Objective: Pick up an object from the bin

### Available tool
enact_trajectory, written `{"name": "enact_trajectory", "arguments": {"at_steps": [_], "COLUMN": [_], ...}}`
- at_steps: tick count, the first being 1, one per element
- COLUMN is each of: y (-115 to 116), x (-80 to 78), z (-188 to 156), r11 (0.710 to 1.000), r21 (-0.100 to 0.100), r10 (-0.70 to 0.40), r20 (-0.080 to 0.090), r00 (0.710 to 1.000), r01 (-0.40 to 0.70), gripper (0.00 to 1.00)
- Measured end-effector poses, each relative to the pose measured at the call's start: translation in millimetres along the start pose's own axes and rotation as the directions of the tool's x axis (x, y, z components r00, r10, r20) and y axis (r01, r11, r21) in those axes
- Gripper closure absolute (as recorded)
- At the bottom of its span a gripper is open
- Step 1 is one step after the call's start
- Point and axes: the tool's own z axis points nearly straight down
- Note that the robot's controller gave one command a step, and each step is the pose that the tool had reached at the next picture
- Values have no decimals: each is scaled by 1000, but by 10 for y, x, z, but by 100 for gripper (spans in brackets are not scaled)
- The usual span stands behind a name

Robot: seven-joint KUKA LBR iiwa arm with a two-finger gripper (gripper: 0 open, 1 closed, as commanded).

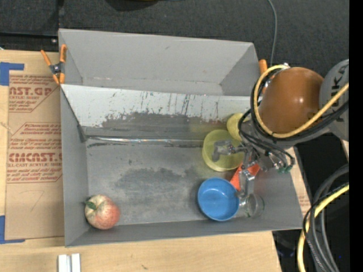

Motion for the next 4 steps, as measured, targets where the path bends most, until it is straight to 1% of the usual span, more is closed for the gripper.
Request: {"name": "enact_trajectory", "arguments": {"at_steps": [1, 2, 3, 4], "y": [158, 308, 135, 135], "x": [350, 291, 267, 267], "z": [900, 875, 858, 858], "r11": [946, 1000, 946, 946], "r21": [-1, 5, 1, 1], "r10": [323, 21, 323, 323], "r20": [-13, 13, 20, 20], "r00": [946, 1000, 946, 946], "r01": [-323, -21, -323, -323], "gripper": [0, 0, 100, 100]}}
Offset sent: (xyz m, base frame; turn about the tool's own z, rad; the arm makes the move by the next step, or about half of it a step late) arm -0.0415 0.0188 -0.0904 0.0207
